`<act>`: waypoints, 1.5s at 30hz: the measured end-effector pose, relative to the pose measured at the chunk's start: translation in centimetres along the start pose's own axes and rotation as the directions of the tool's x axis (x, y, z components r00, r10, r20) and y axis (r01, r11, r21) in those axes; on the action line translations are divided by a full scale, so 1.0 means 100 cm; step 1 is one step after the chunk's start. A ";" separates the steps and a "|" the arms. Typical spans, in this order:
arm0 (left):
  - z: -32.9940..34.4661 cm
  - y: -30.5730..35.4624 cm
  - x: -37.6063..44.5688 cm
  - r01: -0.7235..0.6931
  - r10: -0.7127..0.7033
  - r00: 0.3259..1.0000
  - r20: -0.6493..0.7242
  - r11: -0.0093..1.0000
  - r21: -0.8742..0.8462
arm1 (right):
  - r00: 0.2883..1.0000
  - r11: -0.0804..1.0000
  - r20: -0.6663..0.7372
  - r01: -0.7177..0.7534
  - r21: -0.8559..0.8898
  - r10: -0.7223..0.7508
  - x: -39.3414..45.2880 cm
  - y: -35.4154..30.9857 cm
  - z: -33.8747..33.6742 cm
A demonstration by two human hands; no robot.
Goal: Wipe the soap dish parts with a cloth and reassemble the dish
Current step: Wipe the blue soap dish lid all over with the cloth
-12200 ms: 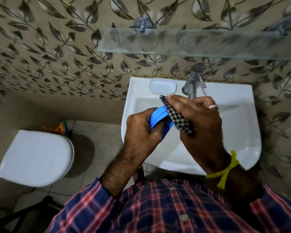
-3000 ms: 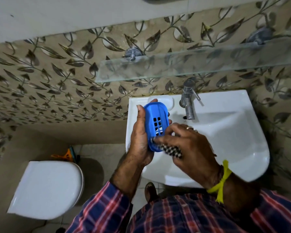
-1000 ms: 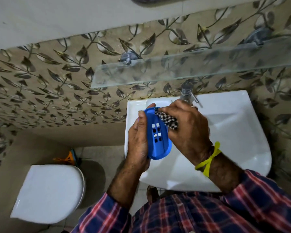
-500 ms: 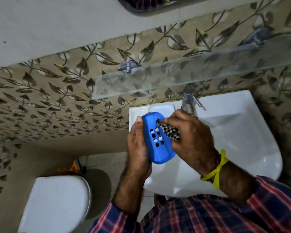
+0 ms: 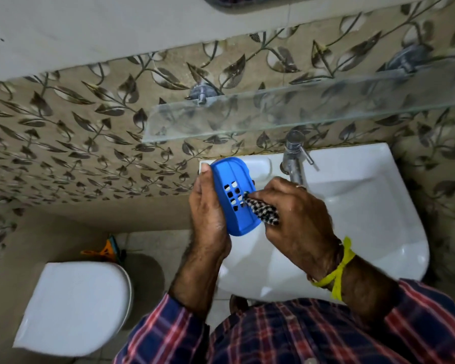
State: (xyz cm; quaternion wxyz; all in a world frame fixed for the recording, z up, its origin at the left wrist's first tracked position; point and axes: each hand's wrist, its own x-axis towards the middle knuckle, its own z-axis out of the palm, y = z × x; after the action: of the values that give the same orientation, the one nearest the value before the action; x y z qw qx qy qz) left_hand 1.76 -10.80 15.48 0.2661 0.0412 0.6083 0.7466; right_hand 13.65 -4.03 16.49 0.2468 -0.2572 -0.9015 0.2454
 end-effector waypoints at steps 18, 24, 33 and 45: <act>-0.006 -0.008 0.013 0.103 -0.103 0.989 -0.102 0.995 -0.007 | 0.964 0.987 0.250 0.121 -0.110 -0.090 -0.026 0.008 -0.003; -0.006 -0.009 0.014 0.415 -0.397 0.909 0.127 0.887 -0.201 | 0.976 0.958 0.030 0.217 -0.190 -0.215 -0.025 0.022 0.008; -0.015 -0.029 0.000 -0.205 0.226 0.974 0.014 0.851 0.484 | 0.941 0.856 0.084 0.335 -0.394 -0.329 -0.039 0.039 -0.010; -0.005 -0.026 0.001 0.462 -0.463 0.886 -0.014 0.886 -0.043 | 0.851 0.812 0.039 0.512 -0.280 -0.523 -0.032 0.026 0.002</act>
State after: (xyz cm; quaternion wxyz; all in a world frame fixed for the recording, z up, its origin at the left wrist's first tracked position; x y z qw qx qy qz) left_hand 2.38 -10.87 12.95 0.4298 -0.1191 0.5894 0.6736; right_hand 16.82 -4.04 13.80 0.2830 -0.0394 -0.9577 0.0341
